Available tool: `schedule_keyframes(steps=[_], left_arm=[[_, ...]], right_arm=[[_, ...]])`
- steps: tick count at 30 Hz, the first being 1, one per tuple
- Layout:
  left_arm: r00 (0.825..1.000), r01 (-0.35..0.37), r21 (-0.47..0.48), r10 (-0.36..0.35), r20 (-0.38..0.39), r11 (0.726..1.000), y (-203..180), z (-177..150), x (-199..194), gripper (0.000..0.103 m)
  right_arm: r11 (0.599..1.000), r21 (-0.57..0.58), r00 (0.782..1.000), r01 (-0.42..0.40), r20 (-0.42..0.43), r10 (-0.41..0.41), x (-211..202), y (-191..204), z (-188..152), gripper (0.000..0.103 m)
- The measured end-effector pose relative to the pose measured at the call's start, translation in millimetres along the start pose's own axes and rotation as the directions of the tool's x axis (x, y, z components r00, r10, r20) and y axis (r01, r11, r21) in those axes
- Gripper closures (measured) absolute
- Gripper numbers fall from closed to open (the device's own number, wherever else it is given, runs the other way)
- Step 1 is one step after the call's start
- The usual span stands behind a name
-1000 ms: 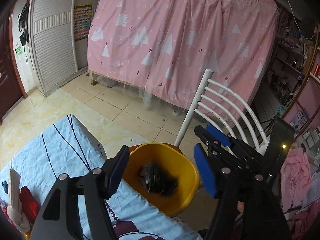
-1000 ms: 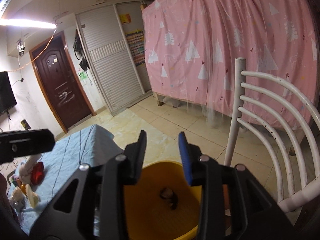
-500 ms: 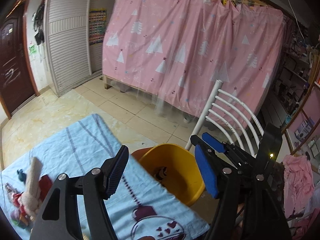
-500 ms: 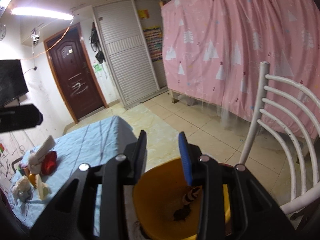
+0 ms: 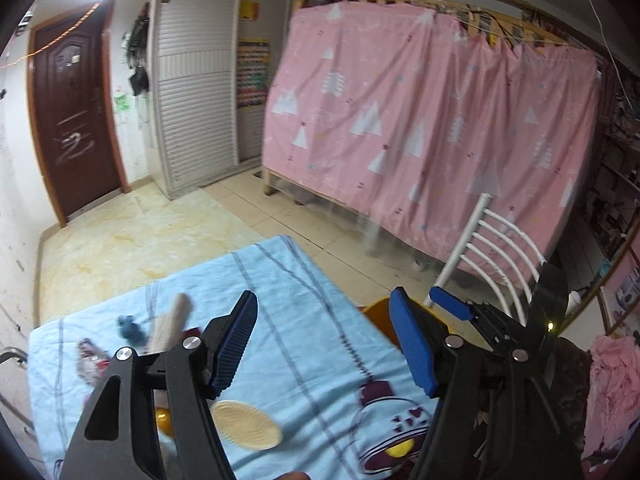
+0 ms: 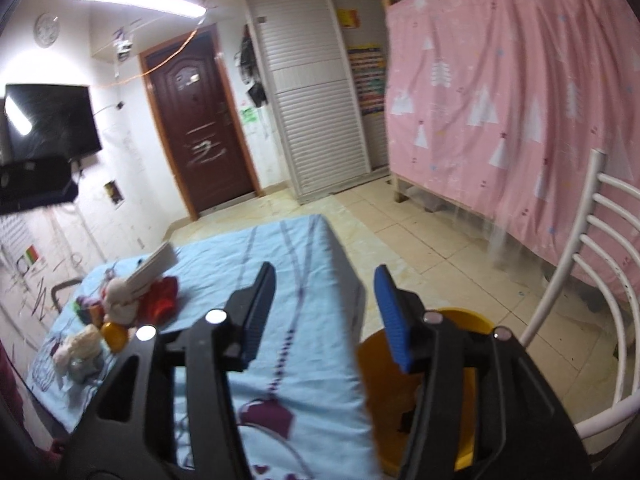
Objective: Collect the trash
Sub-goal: 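Return both grippers to the bed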
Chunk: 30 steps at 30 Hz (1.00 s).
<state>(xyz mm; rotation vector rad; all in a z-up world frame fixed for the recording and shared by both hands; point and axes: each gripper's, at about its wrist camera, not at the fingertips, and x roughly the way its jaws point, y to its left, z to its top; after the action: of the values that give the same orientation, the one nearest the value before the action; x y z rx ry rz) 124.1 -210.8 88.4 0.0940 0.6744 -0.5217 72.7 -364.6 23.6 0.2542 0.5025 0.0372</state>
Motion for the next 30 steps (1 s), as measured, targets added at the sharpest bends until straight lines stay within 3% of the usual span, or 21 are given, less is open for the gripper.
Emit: schedule_keyframes(steps=[12, 19, 30], left_arm=[[0.993, -0.113, -0.060, 0.114, 0.019, 0.992, 66, -18, -40, 0.043], [0.988, -0.152, -0.100, 0.151, -0.015, 0.983, 99, -42, -50, 0.042], [0.975, -0.202, -0.143, 0.185, -0.120, 0.969, 142, -98, -51, 0.042]], right_arm=[[0.988, -0.090, 0.990, -0.128, -0.072, 0.122, 16, 56, -6, 0.035], [0.975, -0.129, 0.980, -0.179, -0.115, 0.165, 27, 84, -10, 0.026], [0.956, -0.168, 0.962, -0.240, -0.174, 0.211, 38, 116, -21, 0.022]])
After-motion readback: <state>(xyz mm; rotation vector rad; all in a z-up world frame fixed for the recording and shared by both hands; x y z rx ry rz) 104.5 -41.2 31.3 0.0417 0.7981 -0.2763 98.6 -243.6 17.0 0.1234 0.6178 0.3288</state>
